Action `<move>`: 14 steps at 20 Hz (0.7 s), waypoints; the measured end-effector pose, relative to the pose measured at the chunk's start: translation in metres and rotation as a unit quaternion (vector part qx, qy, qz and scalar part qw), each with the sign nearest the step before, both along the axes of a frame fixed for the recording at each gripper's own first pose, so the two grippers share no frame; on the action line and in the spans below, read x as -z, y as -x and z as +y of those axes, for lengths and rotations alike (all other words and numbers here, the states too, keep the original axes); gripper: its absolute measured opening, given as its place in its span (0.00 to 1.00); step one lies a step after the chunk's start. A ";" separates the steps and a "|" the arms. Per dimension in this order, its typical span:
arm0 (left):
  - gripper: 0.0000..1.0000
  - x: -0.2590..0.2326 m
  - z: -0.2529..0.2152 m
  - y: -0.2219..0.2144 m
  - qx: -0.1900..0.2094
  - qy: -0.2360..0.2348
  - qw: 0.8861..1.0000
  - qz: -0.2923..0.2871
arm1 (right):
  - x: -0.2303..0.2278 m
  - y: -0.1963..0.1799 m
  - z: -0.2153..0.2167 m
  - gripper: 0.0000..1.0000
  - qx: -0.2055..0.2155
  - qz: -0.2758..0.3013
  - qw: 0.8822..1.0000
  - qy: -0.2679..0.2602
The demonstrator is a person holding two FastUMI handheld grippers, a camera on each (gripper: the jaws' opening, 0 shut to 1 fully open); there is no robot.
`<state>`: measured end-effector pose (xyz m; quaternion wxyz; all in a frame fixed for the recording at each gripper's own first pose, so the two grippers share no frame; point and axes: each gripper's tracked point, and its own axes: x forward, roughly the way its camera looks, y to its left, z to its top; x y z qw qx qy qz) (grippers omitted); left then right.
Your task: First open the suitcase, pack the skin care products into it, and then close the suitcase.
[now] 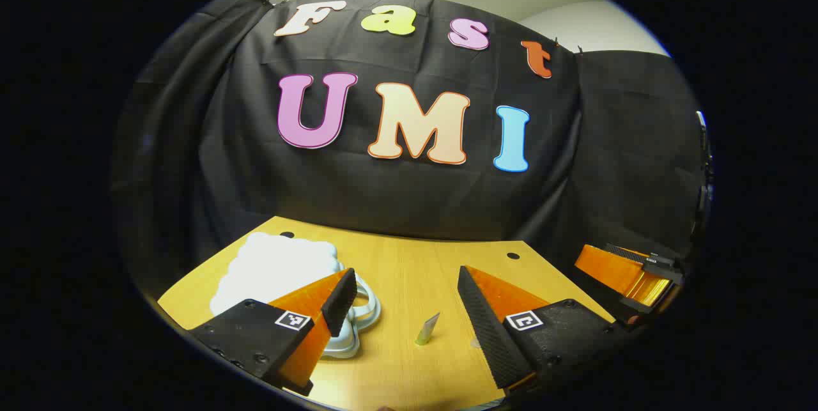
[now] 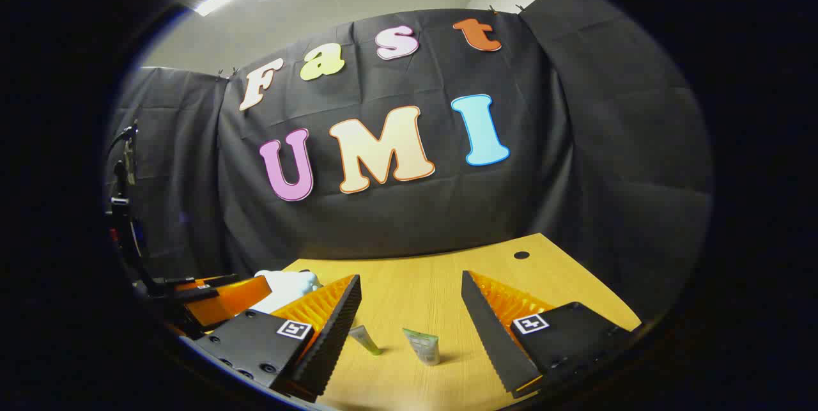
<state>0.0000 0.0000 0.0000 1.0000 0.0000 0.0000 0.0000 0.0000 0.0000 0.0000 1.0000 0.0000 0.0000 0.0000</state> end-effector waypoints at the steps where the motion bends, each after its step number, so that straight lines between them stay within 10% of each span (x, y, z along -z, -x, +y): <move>1: 0.95 0.003 -0.002 -0.002 0.001 0.003 1.000 0.003 | 0.002 -0.002 -0.003 0.98 0.002 0.002 1.000 0.002; 14: 0.95 0.017 -0.012 -0.013 0.017 -0.006 0.999 0.031 | 0.014 0.002 -0.016 0.98 0.013 0.025 0.999 0.019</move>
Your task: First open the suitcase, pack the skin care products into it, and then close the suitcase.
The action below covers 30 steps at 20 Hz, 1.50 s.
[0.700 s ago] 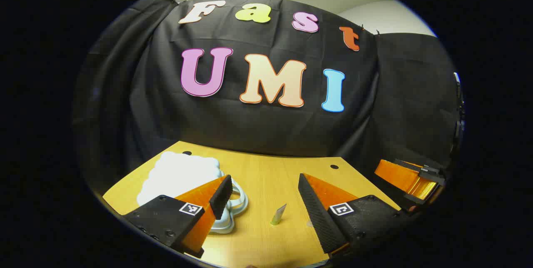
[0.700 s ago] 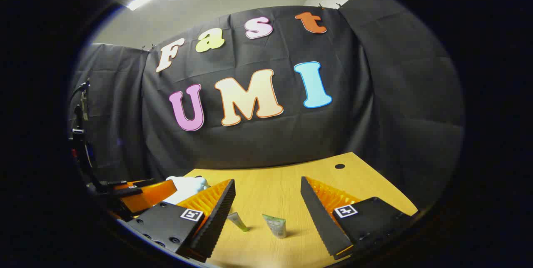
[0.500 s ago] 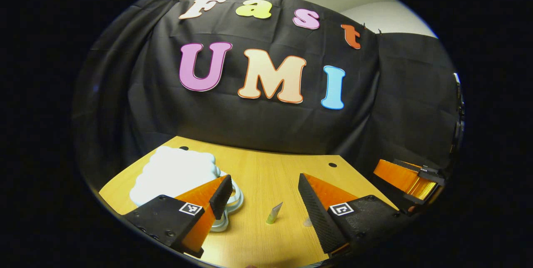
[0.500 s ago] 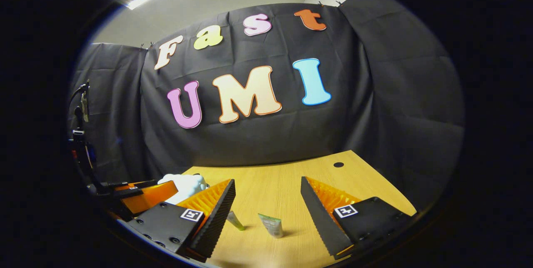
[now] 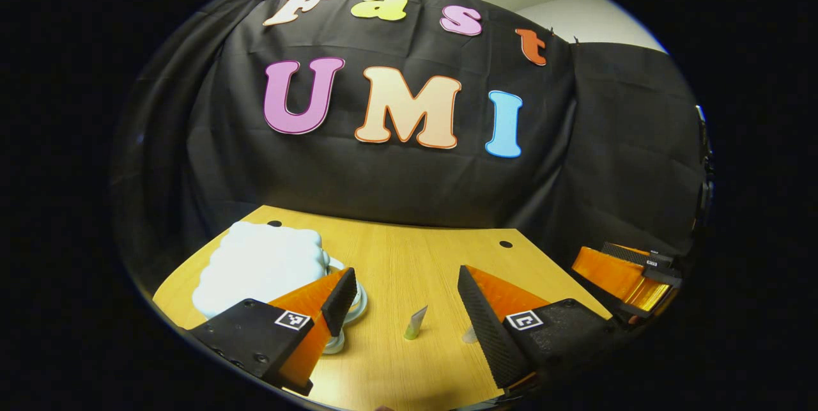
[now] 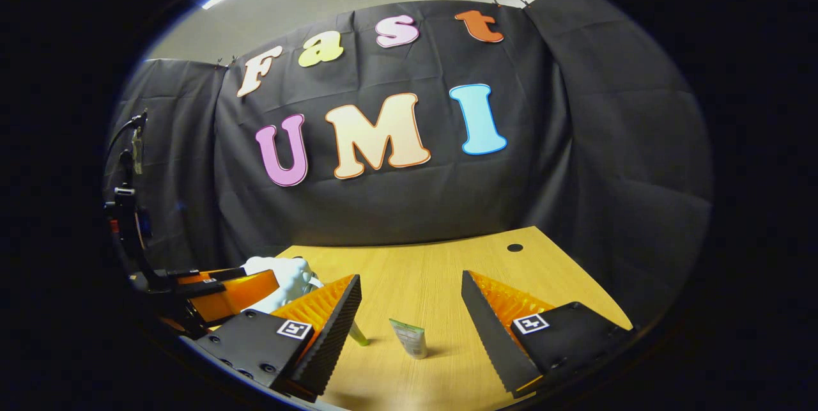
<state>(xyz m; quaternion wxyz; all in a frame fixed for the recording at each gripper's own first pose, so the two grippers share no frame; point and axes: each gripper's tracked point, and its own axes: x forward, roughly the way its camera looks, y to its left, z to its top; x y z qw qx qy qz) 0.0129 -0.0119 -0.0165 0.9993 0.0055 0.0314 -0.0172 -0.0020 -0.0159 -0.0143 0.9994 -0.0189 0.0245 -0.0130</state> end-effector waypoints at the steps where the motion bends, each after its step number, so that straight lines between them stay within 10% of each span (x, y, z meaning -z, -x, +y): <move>1: 0.95 0.002 0.001 -0.001 -0.001 0.003 1.000 0.002 | 0.001 0.000 -0.002 0.98 0.003 0.000 1.000 0.001; 17: 0.95 0.015 0.026 -0.042 -0.013 0.050 0.996 0.069 | 0.010 -0.023 -0.010 0.98 0.012 0.010 1.000 0.006; 30: 0.96 0.068 0.066 -0.126 -0.044 0.102 0.959 0.261 | 0.030 -0.034 -0.020 0.98 0.005 0.042 0.999 0.003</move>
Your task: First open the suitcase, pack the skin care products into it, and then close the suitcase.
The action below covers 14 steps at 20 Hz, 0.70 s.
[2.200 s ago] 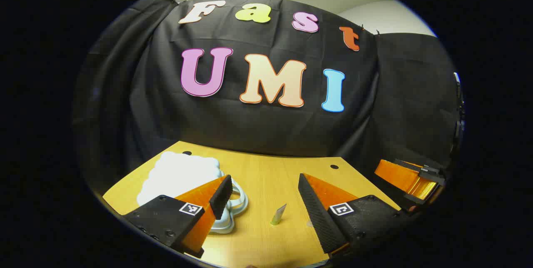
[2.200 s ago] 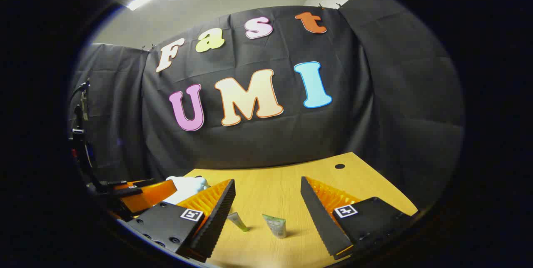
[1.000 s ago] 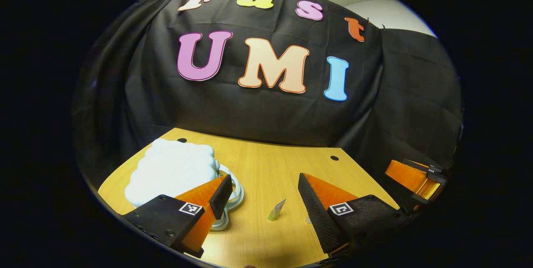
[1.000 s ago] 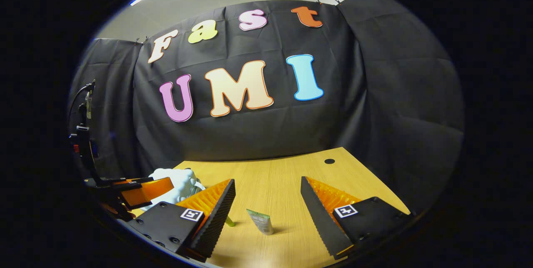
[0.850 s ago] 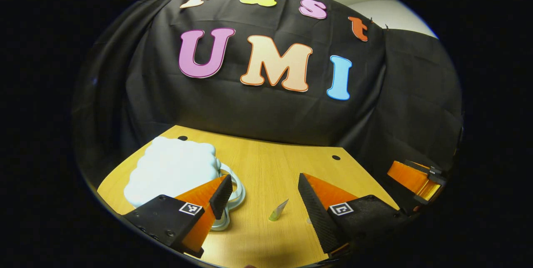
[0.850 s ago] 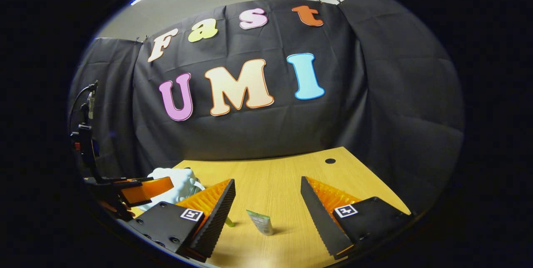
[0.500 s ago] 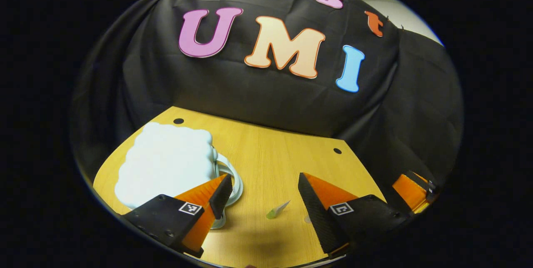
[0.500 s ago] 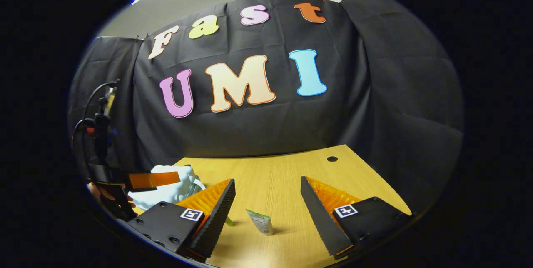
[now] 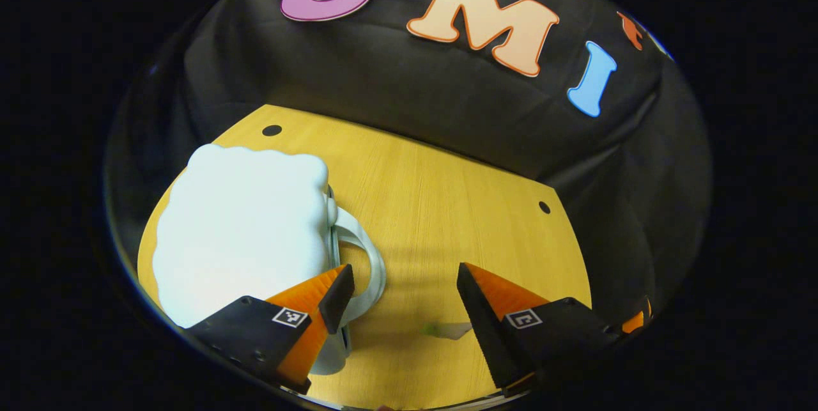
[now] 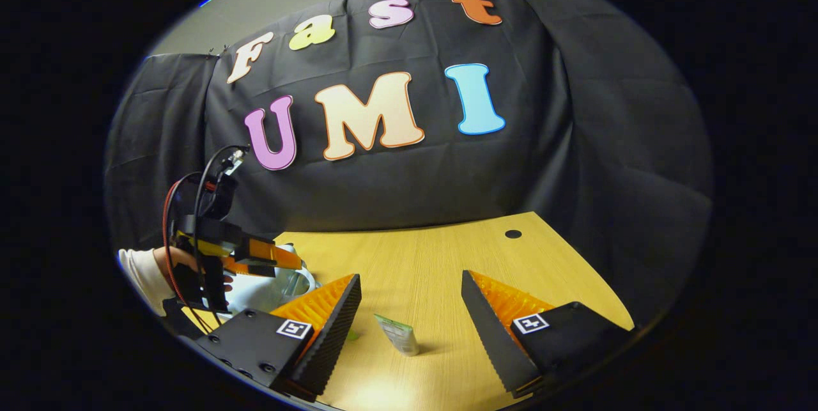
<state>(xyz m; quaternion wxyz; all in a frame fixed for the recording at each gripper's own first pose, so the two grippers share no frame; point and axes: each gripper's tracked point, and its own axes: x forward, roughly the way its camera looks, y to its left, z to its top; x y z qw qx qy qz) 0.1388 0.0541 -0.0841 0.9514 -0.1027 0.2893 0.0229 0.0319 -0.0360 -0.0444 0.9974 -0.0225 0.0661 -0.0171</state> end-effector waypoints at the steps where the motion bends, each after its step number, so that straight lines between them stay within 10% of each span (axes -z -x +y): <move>1: 0.96 0.001 -0.001 -0.006 0.003 -0.003 1.000 0.009 | 0.001 0.000 -0.002 0.98 0.002 0.000 1.000 0.000; 14: 0.90 0.049 0.015 -0.043 -0.025 -0.007 0.986 0.163 | 0.003 0.017 -0.033 0.98 0.037 0.001 0.999 -0.015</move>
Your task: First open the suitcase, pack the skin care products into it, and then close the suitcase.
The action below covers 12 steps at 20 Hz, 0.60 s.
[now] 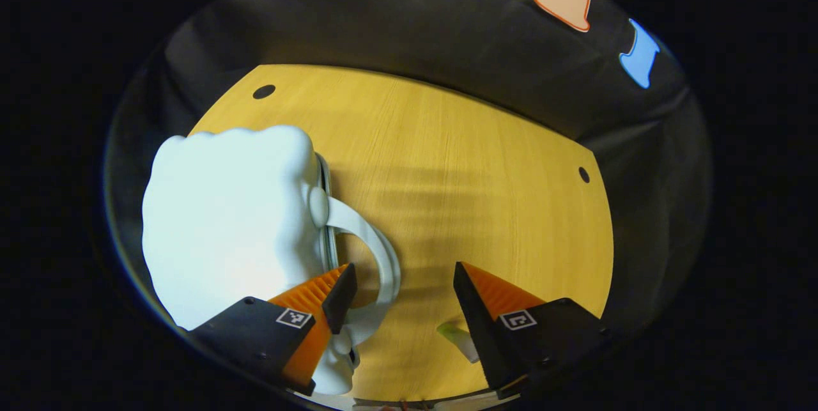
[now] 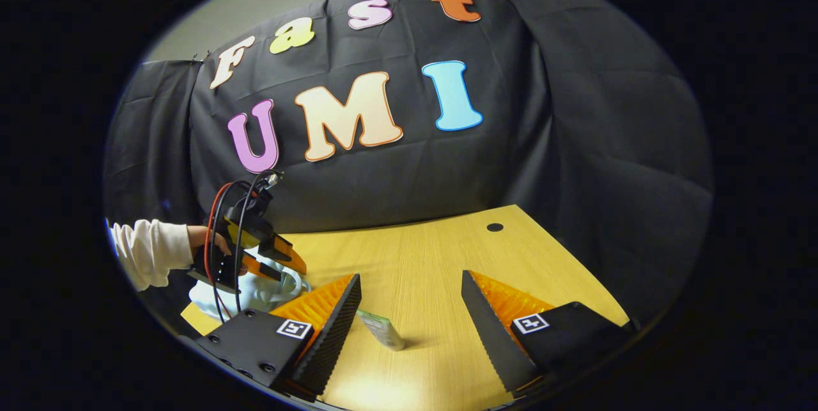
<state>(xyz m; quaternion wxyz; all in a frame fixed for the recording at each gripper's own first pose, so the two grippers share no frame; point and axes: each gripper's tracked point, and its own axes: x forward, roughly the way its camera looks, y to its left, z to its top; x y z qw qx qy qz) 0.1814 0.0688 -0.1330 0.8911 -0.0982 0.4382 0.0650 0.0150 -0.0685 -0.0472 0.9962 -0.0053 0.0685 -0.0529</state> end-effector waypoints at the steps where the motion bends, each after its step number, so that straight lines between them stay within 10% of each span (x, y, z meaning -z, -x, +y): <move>1: 0.89 0.006 0.002 -0.001 -0.003 0.001 1.000 0.009 | 0.000 0.001 -0.002 0.98 0.002 0.001 1.000 -0.001; 12: 0.43 0.036 0.016 -0.007 -0.017 -0.025 0.997 0.073 | 0.008 0.009 -0.019 0.98 0.022 0.005 1.000 -0.007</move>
